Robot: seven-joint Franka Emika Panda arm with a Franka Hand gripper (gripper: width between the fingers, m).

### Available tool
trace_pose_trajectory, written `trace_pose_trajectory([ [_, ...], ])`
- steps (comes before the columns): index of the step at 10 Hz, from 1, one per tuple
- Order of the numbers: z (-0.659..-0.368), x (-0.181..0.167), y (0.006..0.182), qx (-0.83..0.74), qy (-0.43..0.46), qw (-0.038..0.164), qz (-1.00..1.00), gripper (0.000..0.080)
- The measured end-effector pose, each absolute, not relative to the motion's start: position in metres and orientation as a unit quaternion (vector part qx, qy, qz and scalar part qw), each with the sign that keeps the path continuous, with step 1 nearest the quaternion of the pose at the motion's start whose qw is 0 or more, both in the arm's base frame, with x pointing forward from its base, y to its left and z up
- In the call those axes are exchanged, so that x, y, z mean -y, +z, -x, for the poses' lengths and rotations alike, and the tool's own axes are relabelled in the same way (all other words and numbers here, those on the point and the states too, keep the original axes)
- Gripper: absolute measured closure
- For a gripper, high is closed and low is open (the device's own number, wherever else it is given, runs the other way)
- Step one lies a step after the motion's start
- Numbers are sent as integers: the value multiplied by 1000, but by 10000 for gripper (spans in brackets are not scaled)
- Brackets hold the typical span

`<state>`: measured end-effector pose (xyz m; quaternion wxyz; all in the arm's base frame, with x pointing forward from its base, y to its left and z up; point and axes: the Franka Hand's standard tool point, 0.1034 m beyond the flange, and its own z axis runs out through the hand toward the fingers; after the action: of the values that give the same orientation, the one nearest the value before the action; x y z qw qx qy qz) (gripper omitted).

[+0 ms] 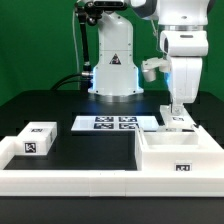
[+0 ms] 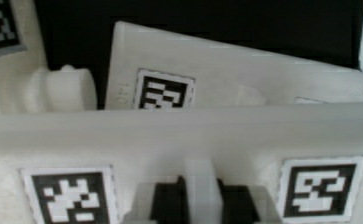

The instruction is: Assemble cabinet

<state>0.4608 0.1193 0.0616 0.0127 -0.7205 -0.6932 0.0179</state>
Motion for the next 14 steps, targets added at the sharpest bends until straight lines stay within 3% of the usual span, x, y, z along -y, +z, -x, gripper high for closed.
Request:
trace_pose_trajectory([
  [4,-476,-120,65,690,13,10,723,737],
  [8,-509,-127,61,699,-2,12,715,737],
  [14,-513,-125,58,708,-7,13,706,737],
])
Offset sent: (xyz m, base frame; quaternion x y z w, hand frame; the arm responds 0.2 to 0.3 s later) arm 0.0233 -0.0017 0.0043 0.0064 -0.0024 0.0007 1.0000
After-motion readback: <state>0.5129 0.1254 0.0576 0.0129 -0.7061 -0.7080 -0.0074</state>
